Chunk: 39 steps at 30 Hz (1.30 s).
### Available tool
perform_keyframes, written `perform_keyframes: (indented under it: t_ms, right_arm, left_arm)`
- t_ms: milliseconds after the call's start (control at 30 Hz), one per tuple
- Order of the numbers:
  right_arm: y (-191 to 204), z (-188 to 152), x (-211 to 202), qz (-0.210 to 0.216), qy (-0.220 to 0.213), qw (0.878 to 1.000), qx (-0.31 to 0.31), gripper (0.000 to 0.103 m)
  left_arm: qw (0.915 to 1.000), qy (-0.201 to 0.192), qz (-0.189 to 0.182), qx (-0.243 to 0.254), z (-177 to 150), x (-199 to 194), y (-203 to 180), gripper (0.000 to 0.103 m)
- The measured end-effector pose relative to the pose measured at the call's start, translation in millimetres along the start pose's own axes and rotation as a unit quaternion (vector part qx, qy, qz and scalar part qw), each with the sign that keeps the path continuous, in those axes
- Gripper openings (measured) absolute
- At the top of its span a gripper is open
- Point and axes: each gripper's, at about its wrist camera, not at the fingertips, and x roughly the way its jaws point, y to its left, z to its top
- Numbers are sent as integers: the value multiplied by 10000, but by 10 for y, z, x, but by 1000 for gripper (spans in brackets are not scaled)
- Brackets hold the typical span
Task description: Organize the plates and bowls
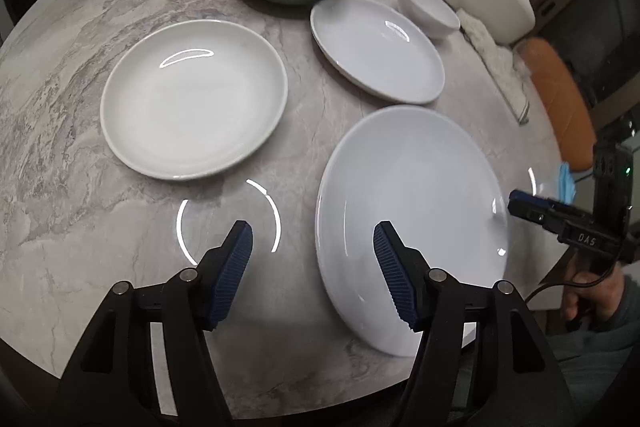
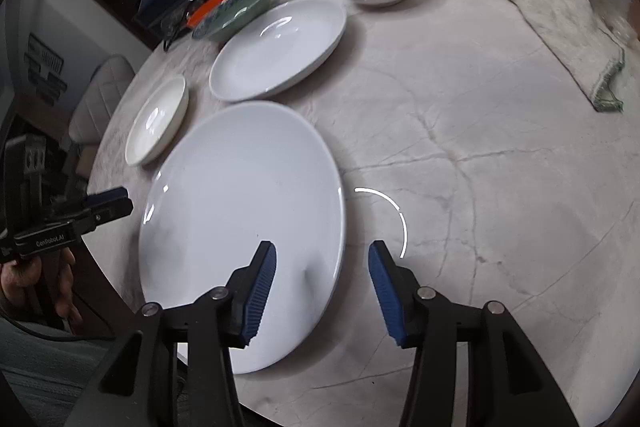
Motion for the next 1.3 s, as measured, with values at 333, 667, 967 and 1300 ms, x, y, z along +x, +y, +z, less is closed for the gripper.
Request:
perform_keyframes:
  t_ms: [333,667,967,1300]
  right_arm:
    - [-632,785,-436,1115,-283,9885,986,57]
    - [-743,2034,411,1763,669,9771,987,55]
    - [-717,2248,997,1582,1314,9733,1016,52]
    - [-582,2290,1205,1491,1544,9731,842,37]
  left_arm:
    - [9988,-25,-267,-402,1374,-144,-9,61]
    - [9947,803,630,157,2173,685,-186,60]
    - [9890,1255,720,295,2204,1137,-279,55]
    - [9867,1484,589,301,2270,1450,-187,29]
